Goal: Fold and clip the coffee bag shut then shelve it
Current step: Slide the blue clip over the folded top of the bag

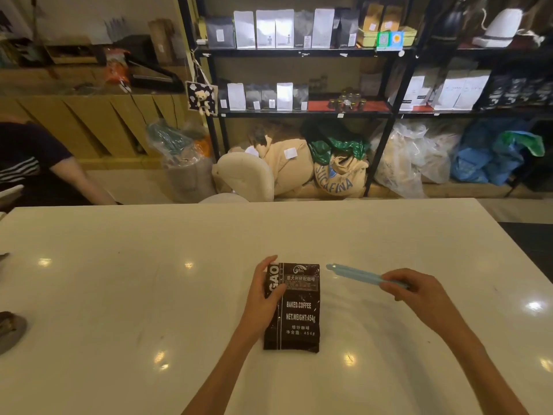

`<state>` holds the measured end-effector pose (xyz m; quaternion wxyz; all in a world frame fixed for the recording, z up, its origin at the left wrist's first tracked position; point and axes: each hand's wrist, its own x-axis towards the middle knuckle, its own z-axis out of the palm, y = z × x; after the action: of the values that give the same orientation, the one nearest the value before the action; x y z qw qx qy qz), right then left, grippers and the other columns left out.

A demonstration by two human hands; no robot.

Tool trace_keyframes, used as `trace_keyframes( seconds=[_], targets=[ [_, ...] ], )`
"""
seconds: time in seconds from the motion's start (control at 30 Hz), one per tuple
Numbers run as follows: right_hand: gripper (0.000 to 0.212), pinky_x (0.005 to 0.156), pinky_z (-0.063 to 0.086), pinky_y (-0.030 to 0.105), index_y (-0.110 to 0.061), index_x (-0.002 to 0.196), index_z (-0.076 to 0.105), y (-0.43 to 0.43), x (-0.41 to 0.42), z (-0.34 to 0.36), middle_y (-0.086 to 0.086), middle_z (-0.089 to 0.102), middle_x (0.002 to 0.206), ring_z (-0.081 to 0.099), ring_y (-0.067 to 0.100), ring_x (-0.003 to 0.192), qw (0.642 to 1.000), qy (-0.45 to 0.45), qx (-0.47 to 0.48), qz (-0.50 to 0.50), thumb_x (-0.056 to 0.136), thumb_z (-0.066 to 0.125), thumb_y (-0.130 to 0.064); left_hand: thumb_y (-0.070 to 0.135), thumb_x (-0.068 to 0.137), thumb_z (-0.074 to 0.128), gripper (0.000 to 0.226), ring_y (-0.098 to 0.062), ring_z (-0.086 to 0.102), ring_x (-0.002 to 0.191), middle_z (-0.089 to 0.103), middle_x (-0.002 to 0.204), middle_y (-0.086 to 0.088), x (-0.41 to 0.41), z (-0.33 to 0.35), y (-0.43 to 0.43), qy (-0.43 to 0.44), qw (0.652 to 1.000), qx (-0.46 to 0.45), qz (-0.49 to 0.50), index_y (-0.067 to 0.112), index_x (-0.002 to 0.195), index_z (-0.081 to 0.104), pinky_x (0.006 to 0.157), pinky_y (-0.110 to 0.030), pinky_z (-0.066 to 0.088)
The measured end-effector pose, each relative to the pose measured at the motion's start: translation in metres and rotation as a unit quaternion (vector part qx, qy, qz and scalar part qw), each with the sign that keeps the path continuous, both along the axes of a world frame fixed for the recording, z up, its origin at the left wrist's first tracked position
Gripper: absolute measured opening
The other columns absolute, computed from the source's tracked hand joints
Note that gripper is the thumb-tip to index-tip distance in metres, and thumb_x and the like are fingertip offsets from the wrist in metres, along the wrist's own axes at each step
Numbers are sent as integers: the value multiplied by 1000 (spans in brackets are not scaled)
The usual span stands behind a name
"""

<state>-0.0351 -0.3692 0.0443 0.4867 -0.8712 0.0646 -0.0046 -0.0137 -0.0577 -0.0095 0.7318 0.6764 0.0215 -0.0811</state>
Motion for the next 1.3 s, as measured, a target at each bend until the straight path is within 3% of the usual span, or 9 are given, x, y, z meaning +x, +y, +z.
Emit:
trace_keyframes(
  seconds=[0.2, 0.4, 0.63, 0.77, 0.97, 1.13, 1.3],
  targets=[
    [7, 67, 53, 35, -23, 80, 76, 46, 23, -16, 7, 74, 76, 63, 13, 60, 999, 34, 15, 31, 79, 79, -18, 4, 91, 63, 64, -28, 71, 99, 63, 117, -16, 0, -3, 3, 45, 994, -67, 71, 42, 135, 38, 75, -44, 61],
    [8, 67, 49, 30, -26, 78, 77, 33, 25, -16, 2, 72, 71, 62, 13, 62, 999, 31, 28, 14, 78, 80, -19, 3, 90, 65, 55, -24, 74, 91, 69, 112, -15, 1, -2, 10, 60, 990, -77, 103, 33, 131, 44, 68, -34, 61],
    [8, 64, 55, 19, -15, 87, 78, 51, 38, -16, 6, 74, 83, 67, 14, 68, 992, 59, 88, 64, 81, 77, -11, 5, 87, 68, 46, -27, 75, 85, 74, 103, -12, 1, -1, -1, 75, 993, -65, 65, 28, 122, 52, 65, -39, 61],
    [9, 65, 57, 23, -12, 88, 76, 69, 41, -21, 4, 77, 87, 69, 23, 75, 989, 67, 98, 92, 80, 78, -14, 3, 86, 68, 43, -27, 75, 83, 75, 102, -13, 1, -3, -9, 78, 992, -68, 71, 25, 119, 51, 63, -37, 61],
    [35, 57, 51, 17, -16, 99, 52, 89, 43, -25, 2, 78, 88, 69, 6, 68, 985, 91, 126, 77, 78, 81, -20, 5, 86, 69, 54, -26, 75, 85, 73, 104, -11, 2, -5, -15, 86, 992, -70, 67, 27, 127, 43, 67, -38, 62],
    [42, 73, 62, 40, -22, 101, 49, 102, 44, -37, 8, 75, 99, 75, 24, 84, 982, 89, 158, 59, 76, 82, -25, 5, 86, 69, 58, -24, 75, 87, 68, 112, -14, 2, -7, -18, 87, 990, -74, 77, 28, 131, 41, 66, -34, 62],
    [40, 65, 60, 26, -17, 105, 54, 109, 41, -41, 7, 74, 101, 74, 20, 84, 979, 83, 187, 20, 77, 81, -26, 2, 86, 68, 60, -20, 76, 82, 69, 110, -11, 2, -6, -20, 95, 987, -95, 93, 28, 131, 38, 61, -29, 60]
  ],
)
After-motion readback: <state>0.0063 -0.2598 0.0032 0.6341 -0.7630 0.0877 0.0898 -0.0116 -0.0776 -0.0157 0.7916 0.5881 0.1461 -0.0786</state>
